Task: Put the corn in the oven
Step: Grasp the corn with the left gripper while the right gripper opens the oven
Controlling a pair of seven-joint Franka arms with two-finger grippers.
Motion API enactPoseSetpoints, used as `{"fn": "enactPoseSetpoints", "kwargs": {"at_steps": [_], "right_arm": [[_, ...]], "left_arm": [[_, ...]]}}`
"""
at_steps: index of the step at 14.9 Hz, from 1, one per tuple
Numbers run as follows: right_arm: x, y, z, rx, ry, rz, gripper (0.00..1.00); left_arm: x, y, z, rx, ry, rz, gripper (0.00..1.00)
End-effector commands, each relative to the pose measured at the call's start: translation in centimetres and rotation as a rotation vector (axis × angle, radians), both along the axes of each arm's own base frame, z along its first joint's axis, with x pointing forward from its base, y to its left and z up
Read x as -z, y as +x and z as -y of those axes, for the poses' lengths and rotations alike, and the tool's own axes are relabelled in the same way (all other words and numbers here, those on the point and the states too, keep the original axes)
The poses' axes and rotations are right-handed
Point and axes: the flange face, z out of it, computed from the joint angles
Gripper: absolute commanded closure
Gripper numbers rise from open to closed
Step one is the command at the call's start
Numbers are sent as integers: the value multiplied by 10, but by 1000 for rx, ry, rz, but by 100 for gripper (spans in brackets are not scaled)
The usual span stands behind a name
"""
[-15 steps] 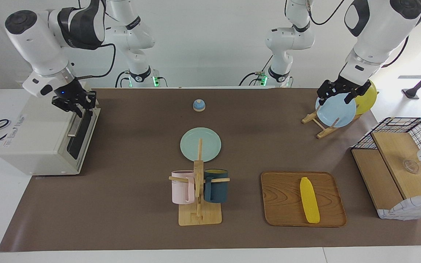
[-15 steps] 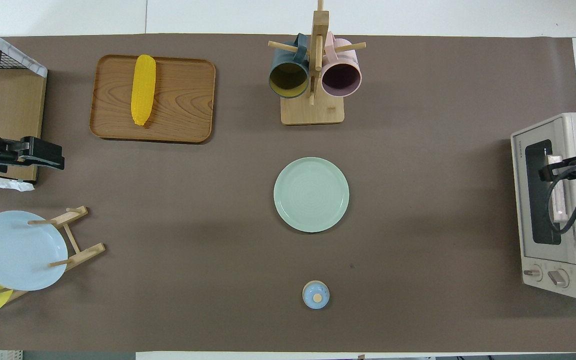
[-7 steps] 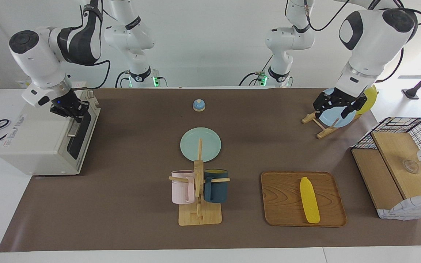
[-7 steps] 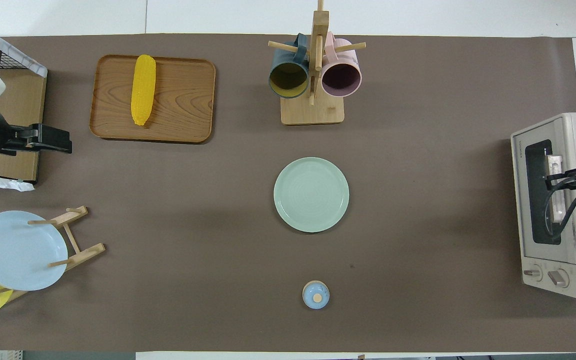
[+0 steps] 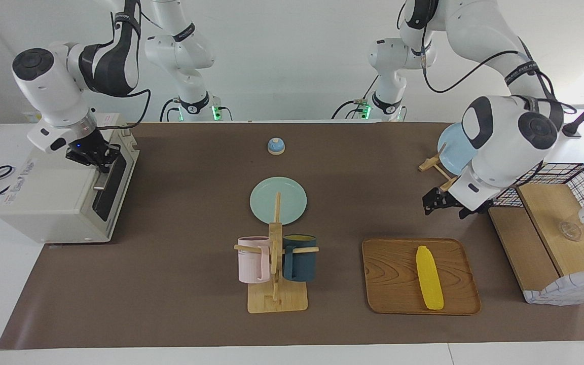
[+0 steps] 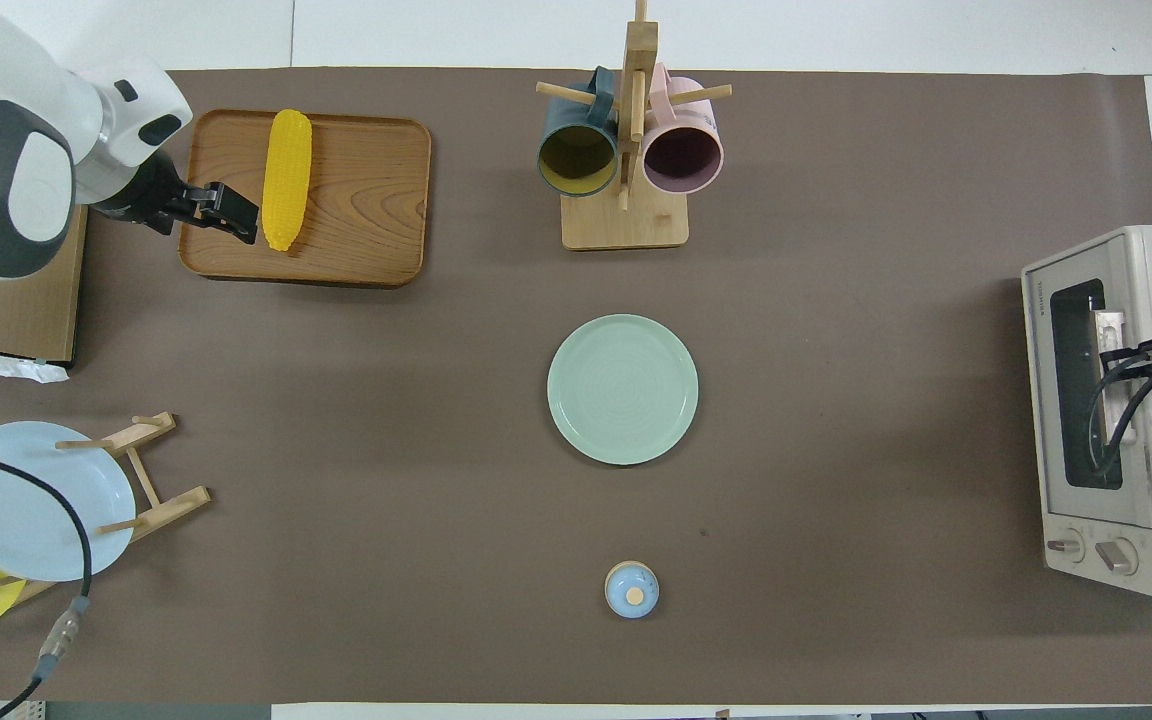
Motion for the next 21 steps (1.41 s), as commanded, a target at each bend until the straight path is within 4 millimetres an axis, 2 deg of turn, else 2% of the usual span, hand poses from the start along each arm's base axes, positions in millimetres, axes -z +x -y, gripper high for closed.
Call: {"fn": "enactPoseSetpoints", "kwargs": {"at_steps": [1,4,5,10,14,15,17,19,21], "right_arm": [[9,0,2,38,-11,0,100],[11,2,-9,86,7,5,100],[16,3,-20,90,25,-1,100],[38,4,-50,108,67,9,100],[75,12,-53,99,67,27,100],[80,15,-54,97,67,30,100],[93,22,-75,71,75,39,100],[109,21,-82,82,80,57,100],[125,15,-105,74,81,77,100]], "left_arm": [[33,46,15,31,-31,21,0],[67,70,15,20,-46,79,0],[70,72,16,19,-50,96,0],[127,86,19,31,-44,134,0],[133,88,17,33,-47,147,0],[134,88,17,33,-48,147,6],[133,88,16,31,-47,147,32],[133,88,16,29,-49,145,66],[133,87,16,23,-56,133,100]]}}
